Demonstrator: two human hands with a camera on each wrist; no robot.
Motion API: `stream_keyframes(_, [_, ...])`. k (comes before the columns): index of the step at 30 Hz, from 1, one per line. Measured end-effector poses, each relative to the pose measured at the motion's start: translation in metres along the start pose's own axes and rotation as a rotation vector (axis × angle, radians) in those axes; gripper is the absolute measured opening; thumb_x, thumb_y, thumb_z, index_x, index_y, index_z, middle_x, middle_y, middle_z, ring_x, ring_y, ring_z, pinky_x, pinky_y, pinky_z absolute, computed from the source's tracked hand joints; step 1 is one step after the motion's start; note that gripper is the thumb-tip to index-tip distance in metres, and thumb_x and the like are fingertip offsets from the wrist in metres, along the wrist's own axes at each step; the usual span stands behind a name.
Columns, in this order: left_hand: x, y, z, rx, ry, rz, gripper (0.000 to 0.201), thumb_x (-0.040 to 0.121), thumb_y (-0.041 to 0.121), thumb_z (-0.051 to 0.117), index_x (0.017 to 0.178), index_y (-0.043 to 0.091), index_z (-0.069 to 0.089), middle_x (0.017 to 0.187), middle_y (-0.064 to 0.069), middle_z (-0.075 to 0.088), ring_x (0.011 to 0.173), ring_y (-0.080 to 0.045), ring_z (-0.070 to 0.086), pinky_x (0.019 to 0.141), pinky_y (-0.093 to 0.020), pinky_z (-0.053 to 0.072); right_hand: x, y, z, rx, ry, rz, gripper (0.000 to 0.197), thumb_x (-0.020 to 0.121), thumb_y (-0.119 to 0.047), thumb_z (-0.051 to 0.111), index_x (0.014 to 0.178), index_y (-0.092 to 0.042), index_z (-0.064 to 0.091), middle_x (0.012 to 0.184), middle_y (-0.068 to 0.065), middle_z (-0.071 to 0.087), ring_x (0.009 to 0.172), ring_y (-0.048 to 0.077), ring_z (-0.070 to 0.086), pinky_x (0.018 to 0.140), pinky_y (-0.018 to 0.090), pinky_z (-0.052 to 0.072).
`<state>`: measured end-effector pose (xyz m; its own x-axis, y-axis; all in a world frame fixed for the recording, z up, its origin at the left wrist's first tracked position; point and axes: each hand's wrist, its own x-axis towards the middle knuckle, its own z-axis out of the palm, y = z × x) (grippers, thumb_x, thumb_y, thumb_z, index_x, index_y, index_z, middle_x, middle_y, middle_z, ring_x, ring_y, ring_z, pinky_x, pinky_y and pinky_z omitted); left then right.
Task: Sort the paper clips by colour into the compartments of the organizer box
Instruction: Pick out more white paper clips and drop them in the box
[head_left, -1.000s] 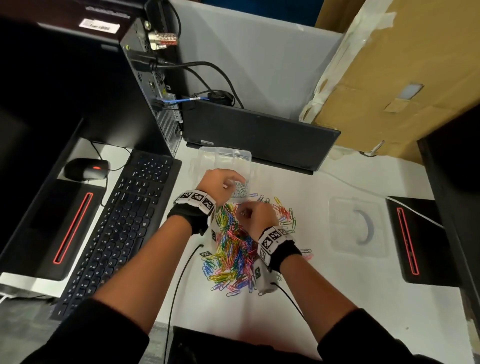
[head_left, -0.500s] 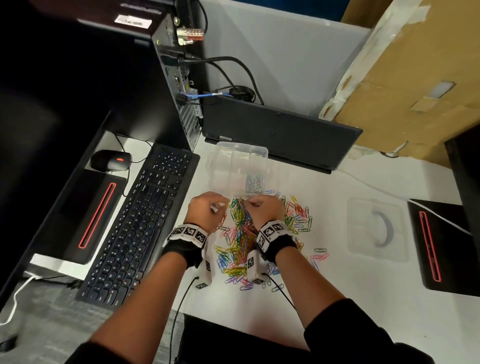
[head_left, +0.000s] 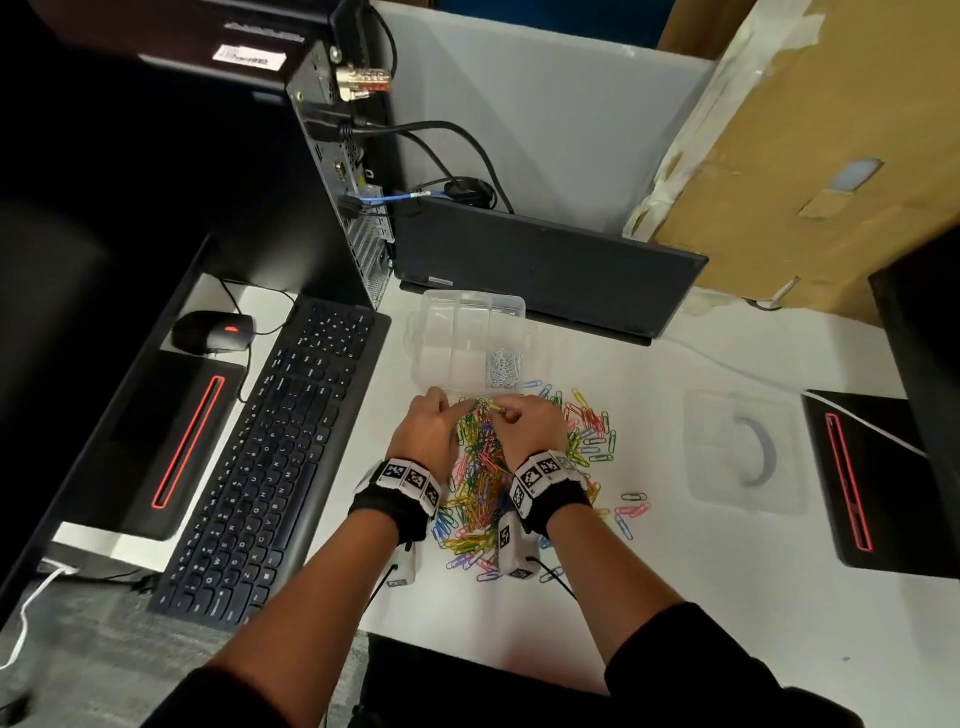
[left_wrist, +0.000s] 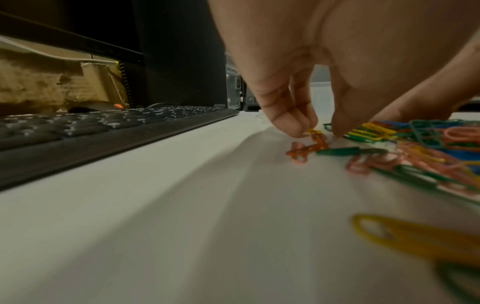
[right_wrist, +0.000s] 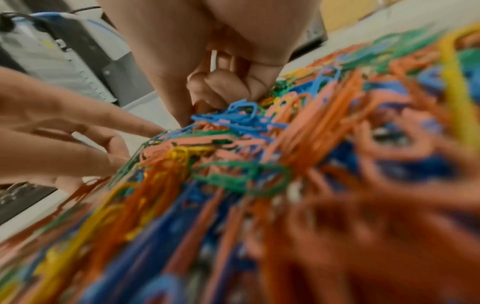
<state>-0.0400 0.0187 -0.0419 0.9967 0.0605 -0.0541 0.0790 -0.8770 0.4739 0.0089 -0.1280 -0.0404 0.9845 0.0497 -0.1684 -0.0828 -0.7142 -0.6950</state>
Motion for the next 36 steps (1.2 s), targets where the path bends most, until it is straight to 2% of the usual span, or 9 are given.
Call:
stream_keyframes(5, [0.004,0.009,-0.007,-0.025,-0.023,-0.057,0.043,0.084,0.002,0.054,0.121,0.022,0.064,0.102,-0.009,0.052,0.091,-0.027,0.051,0.071,-0.037,0.054,0.006,0.002,-0.007,-0.195,-0.115,-0.113,0.009,0.086,-0.026,0.069,0.084,-0.024,0.078,0.076,-0.006,0.070,0.067,0.011,0.062,0.065,0.029,0.057])
stream_keyframes(10, [0.011,0.003,-0.009,-0.088,0.017,-0.134,0.030,0.084,-0.003,0.056,0.106,0.010,0.073,0.099,-0.010,0.064,0.082,-0.029,0.064,0.075,-0.031,0.053,0.009,0.006,-0.014,-0.163,-0.144,-0.156,0.006,0.082,-0.026,0.074,0.084,-0.024,0.079,0.079,-0.008,0.069,0.069,0.008,0.060,0.066,0.023,0.054])
stream_keyframes(15, [0.013,-0.010,-0.013,-0.119,0.030,-0.199,0.017,0.084,0.006,0.066,0.095,0.014,0.077,0.091,-0.008,0.068,0.083,-0.028,0.065,0.078,-0.030,0.051,0.013,0.010,-0.019,-0.170,-0.209,-0.172,0.011,0.083,-0.018,0.070,0.073,-0.020,0.074,0.063,-0.017,0.052,0.060,0.005,0.052,0.060,0.022,0.047])
stream_keyframes(17, [0.011,-0.014,-0.014,-0.136,0.022,-0.225,0.012,0.083,0.012,0.072,0.092,0.016,0.078,0.091,-0.006,0.068,0.082,-0.026,0.065,0.077,-0.029,0.052,0.014,0.019,-0.024,-0.120,-0.233,-0.182,0.011,0.081,-0.014,0.071,0.071,-0.018,0.072,0.065,-0.012,0.057,0.062,0.007,0.054,0.062,0.025,0.051])
stream_keyframes(21, [0.007,-0.014,-0.013,-0.161,0.003,-0.241,0.007,0.079,0.015,0.075,0.081,0.022,0.076,0.080,0.000,0.064,0.075,-0.021,0.063,0.068,-0.024,0.045,0.017,0.037,-0.041,0.061,-0.131,-0.044,0.004,0.084,-0.020,0.074,0.080,-0.020,0.075,0.079,-0.009,0.070,0.073,0.002,0.065,0.067,0.011,0.051])
stream_keyframes(23, [0.007,-0.012,-0.012,-0.207,0.027,-0.294,0.012,0.081,0.013,0.068,0.074,0.023,0.071,0.074,0.003,0.064,0.072,-0.021,0.063,0.066,-0.024,0.045,0.024,0.042,-0.050,0.110,-0.059,0.045,0.006,0.087,-0.023,0.070,0.082,-0.020,0.071,0.079,-0.010,0.069,0.075,0.005,0.065,0.068,0.012,0.050])
stream_keyframes(26, [0.011,-0.011,-0.014,-0.293,0.092,-0.400,0.011,0.083,0.016,0.067,0.091,0.020,0.072,0.077,0.001,0.068,0.073,-0.017,0.064,0.074,-0.026,0.052,0.033,0.039,-0.053,0.174,-0.023,0.040,0.005,0.089,-0.023,0.067,0.084,-0.022,0.067,0.085,-0.010,0.069,0.077,0.005,0.062,0.070,0.018,0.050])
stream_keyframes(33, [0.005,-0.013,-0.013,-0.232,-0.013,-0.289,0.026,0.085,0.007,0.059,0.102,0.018,0.075,0.100,-0.007,0.068,0.087,-0.021,0.064,0.081,-0.027,0.052,0.029,0.030,-0.043,0.004,-0.176,-0.273,0.015,0.094,-0.022,0.061,0.080,-0.022,0.054,0.117,-0.002,0.070,0.061,0.001,0.056,0.067,0.024,0.053])
stream_keyframes(36, [0.000,-0.017,-0.013,-0.211,-0.078,-0.219,0.032,0.080,0.000,0.061,0.098,0.021,0.076,0.099,-0.005,0.066,0.088,-0.022,0.063,0.082,-0.032,0.053,0.024,0.039,-0.045,-0.027,-0.218,-0.318,0.016,0.093,-0.022,0.063,0.080,-0.023,0.054,0.097,-0.002,0.074,0.063,0.001,0.061,0.065,0.027,0.057])
